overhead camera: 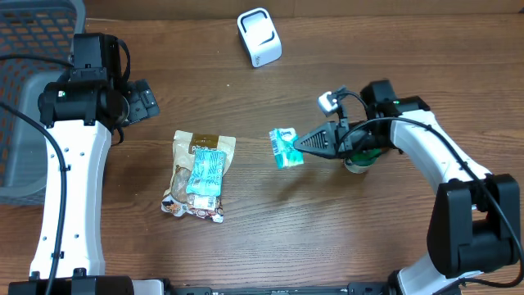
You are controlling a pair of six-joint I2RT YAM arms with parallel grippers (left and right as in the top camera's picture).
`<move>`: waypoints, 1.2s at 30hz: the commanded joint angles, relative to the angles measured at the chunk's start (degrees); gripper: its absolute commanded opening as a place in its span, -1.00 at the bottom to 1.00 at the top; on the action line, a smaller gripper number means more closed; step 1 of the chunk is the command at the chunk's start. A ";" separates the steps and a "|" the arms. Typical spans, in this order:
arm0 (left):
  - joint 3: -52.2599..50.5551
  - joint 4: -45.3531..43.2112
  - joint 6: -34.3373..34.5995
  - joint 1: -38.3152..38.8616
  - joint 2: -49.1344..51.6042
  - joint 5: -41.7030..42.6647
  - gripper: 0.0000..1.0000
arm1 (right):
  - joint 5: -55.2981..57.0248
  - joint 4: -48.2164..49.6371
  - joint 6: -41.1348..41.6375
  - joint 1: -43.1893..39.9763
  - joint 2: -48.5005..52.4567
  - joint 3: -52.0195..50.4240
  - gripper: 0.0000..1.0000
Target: Scan the item barcode
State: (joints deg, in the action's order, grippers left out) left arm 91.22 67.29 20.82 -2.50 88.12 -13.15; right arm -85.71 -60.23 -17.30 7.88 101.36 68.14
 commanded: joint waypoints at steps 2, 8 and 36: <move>0.52 -0.20 -0.70 -0.11 -0.28 -0.76 0.99 | -4.22 -8.02 -15.06 -1.81 -1.29 0.13 -0.92; 0.52 -0.20 -0.70 -0.11 -0.28 -0.76 0.99 | -4.24 -20.22 -28.04 -2.73 -1.29 0.13 -0.92; 0.52 -0.20 -0.70 -0.11 -0.28 -0.76 0.99 | -4.22 -27.98 -35.69 -2.86 -1.29 0.13 -0.92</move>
State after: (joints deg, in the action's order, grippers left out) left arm 91.22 67.29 20.82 -2.50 88.12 -13.15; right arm -87.26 -88.12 -50.85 5.28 101.36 68.12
